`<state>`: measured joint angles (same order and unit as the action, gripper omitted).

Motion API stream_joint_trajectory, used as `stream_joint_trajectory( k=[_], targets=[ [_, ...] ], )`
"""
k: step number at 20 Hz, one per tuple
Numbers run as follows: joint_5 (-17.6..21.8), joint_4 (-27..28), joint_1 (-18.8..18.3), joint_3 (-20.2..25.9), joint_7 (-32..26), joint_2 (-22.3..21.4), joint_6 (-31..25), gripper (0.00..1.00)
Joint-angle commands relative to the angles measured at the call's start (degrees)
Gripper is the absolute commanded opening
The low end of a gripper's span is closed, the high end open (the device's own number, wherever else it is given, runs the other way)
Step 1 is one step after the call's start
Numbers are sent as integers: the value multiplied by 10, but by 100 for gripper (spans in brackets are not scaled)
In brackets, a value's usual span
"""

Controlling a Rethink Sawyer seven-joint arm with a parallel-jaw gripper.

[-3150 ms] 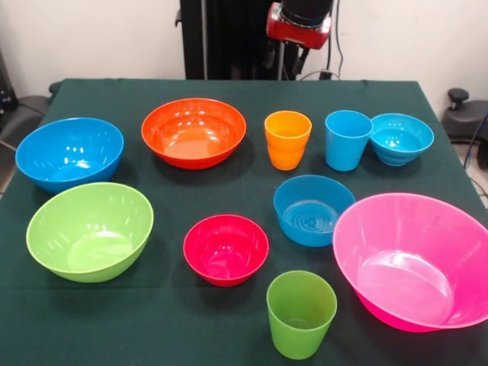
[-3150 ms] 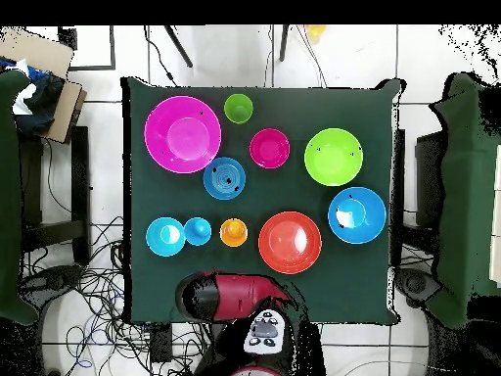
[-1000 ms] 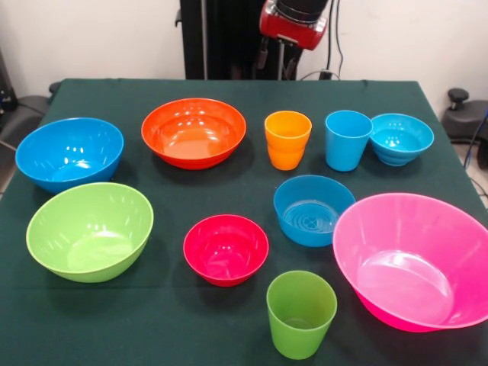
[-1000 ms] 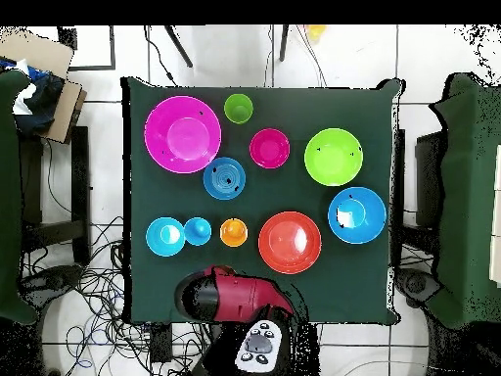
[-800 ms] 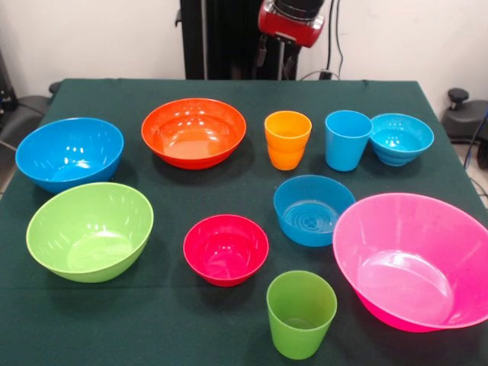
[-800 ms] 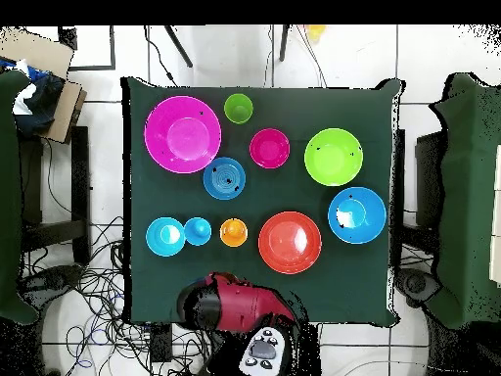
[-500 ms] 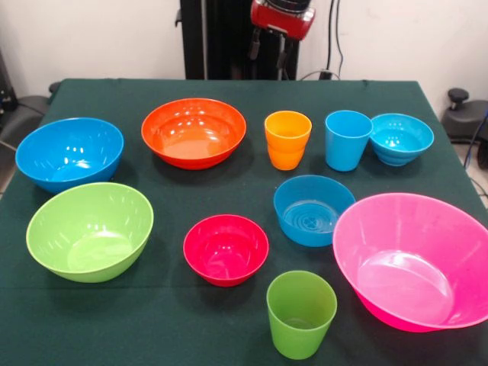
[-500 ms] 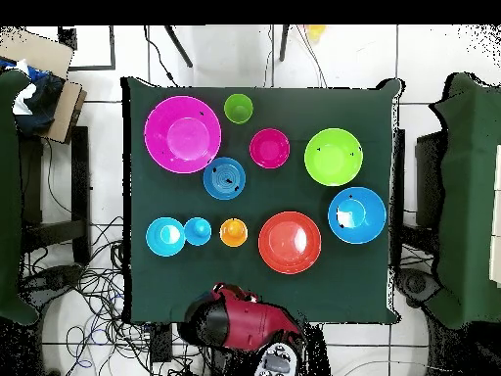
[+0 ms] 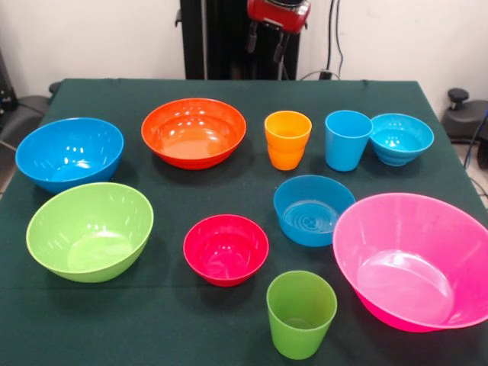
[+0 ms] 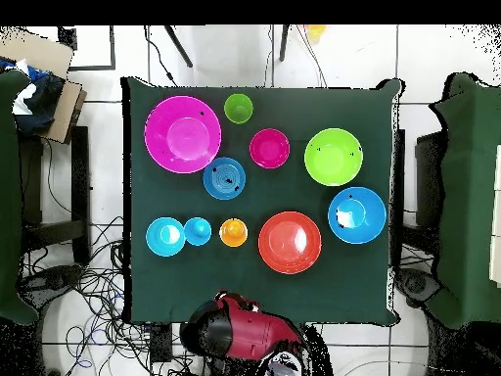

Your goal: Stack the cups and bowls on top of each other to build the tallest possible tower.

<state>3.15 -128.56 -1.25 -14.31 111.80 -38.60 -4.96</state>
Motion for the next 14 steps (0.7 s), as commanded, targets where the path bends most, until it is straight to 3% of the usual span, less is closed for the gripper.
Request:
stream_joint_trajectory(
  k=[1, 6, 14],
  targets=[
    [-8, 81, -13, 71, 38, 11, -66, 100],
    [-18, 125, 1, 65, 42, 23, -94, 100],
    [-20, 179, 19, 50, 61, 67, -79, 100]
  ],
)
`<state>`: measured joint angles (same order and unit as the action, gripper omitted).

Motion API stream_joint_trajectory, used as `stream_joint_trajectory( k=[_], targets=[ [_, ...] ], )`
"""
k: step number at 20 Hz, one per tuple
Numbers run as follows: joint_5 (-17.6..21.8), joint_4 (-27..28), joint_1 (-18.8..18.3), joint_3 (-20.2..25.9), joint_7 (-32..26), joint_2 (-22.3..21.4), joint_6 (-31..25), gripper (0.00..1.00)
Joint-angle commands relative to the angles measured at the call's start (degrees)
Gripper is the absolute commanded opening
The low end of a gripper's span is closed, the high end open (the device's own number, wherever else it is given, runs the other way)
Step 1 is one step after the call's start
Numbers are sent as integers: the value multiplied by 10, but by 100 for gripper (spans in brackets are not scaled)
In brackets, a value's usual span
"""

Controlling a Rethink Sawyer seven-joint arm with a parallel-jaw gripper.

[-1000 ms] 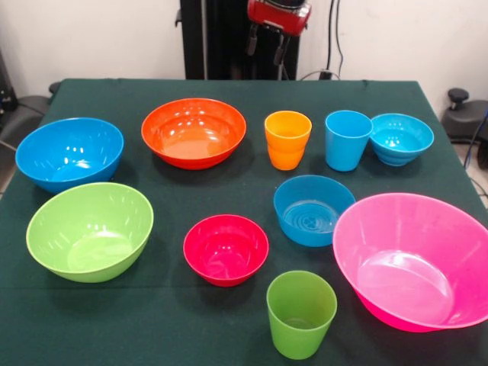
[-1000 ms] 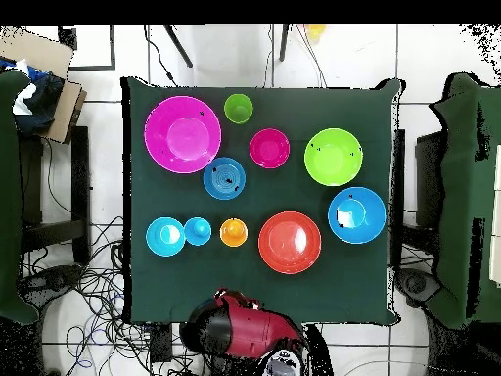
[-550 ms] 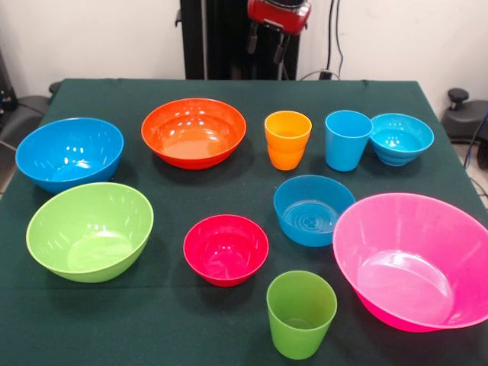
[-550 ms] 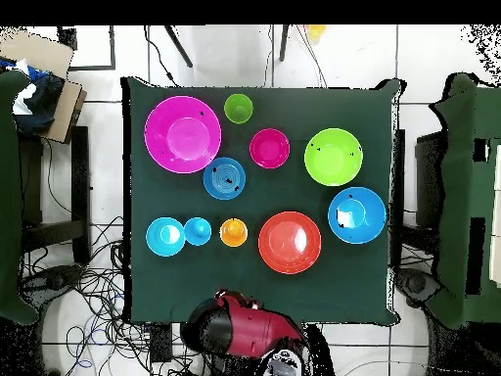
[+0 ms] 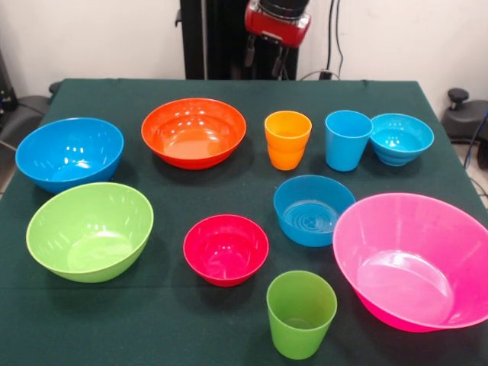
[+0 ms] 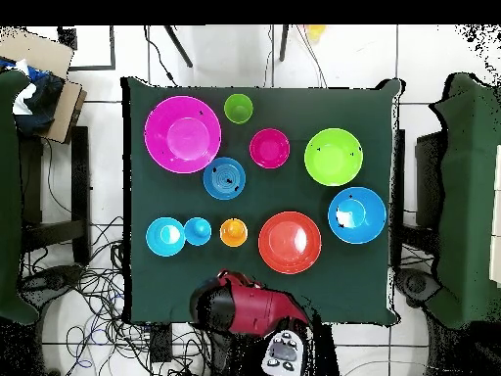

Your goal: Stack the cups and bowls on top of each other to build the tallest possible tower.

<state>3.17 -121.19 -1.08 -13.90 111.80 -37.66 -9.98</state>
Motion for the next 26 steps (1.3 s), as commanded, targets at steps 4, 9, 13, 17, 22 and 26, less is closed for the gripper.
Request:
stream_joint_trajectory(
  k=[4, 9, 13, 17, 22, 26],
  targets=[
    [-25, 133, 24, 41, 71, 84, -21, 100],
    [-33, 150, 41, 28, 86, 98, -20, 100],
    [-39, 158, 48, 26, 88, 100, -29, 100],
    [-39, 155, 47, 25, 83, 99, -26, 100],
    [-46, 156, 60, 17, 92, 105, -20, 100],
    [-48, 146, 63, 16, 95, 103, -16, 100]
  ],
)
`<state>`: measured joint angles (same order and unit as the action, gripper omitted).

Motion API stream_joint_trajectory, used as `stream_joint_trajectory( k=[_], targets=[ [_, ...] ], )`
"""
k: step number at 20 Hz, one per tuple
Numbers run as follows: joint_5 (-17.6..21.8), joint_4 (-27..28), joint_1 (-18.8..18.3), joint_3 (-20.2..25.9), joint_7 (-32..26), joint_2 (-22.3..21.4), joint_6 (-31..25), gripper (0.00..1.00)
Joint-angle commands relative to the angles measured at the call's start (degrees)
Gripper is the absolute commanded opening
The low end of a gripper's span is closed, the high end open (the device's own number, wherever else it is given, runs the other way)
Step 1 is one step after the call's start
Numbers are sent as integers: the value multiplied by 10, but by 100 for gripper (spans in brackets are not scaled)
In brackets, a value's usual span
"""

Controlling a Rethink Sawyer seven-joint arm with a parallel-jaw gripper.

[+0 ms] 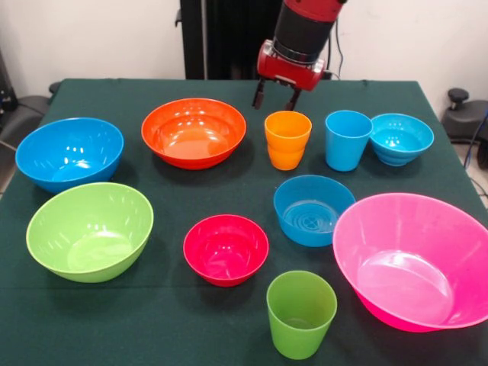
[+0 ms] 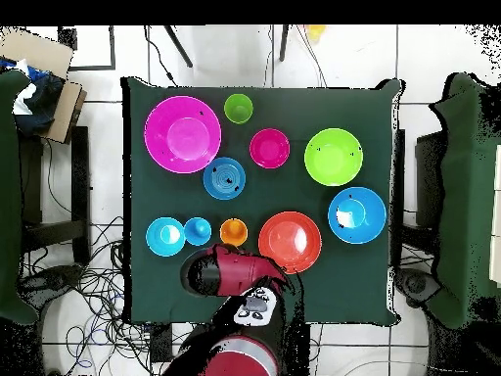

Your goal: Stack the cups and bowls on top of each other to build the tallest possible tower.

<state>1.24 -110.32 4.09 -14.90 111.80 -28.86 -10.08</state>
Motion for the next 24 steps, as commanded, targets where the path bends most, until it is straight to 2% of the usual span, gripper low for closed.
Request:
stream_joint_trajectory(
  k=[1, 6, 10, 13, 20, 24],
  targets=[
    [-29, 32, 11, 27, 93, 8, -20, 100],
    [-24, 2, -2, 36, 85, -24, -38, 100],
    [-22, -53, 7, 25, 84, -100, -92, 100],
    [-17, -70, 6, 20, 72, -143, -134, 100],
    [-7, -103, -7, 22, 69, -170, -126, 100],
    [-6, -111, -10, 26, 78, -154, -95, 100]
  ],
)
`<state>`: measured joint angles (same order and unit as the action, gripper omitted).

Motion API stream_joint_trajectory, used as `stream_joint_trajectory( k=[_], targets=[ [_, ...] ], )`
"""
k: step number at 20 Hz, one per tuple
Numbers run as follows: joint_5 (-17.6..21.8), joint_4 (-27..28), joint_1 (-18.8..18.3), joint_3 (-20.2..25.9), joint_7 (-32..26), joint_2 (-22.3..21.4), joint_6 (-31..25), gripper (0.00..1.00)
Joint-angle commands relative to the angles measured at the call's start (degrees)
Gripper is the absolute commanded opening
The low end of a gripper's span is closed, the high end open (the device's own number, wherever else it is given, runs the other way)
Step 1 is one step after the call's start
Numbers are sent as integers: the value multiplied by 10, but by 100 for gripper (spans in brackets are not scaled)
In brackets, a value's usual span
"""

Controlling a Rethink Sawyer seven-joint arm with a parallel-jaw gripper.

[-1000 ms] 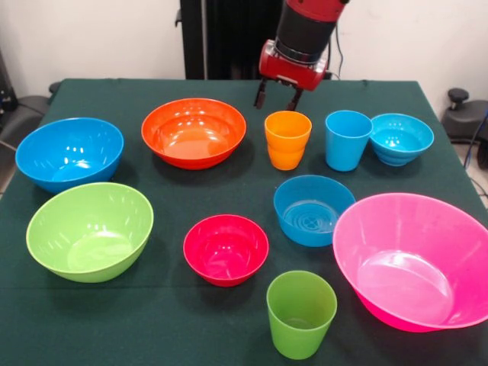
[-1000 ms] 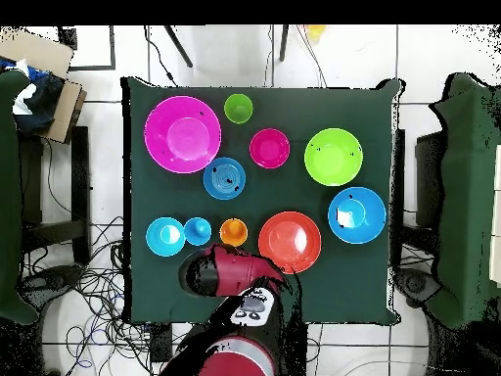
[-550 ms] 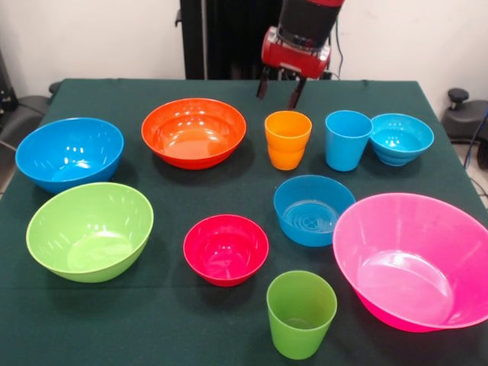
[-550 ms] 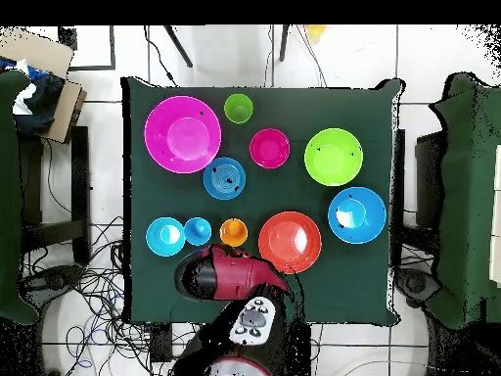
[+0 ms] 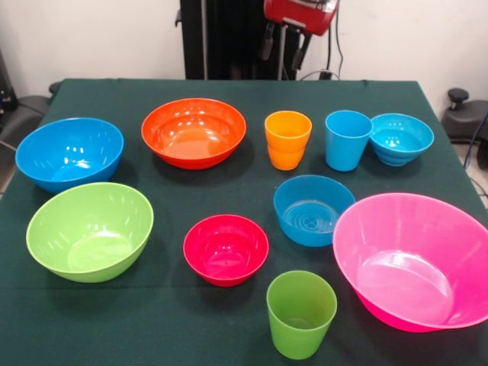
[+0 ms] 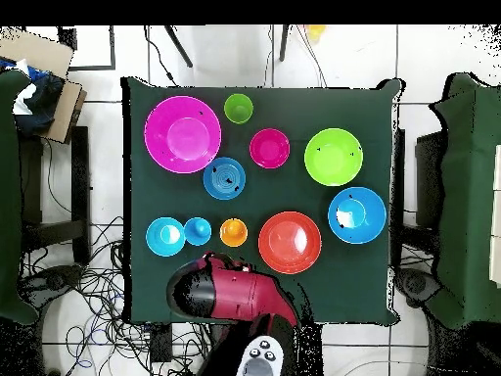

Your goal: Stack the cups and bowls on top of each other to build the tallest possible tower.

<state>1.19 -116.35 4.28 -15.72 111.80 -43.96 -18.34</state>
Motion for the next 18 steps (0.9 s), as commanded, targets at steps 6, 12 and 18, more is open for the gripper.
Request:
stream_joint_trajectory(
  k=[6, 12, 18],
  targets=[
    [-4, -67, -7, 32, 91, 7, 19, 100],
    [-4, -99, -15, 41, 107, 25, 81, 100],
    [-6, -113, -19, 44, 110, 38, 115, 100]
  ],
)
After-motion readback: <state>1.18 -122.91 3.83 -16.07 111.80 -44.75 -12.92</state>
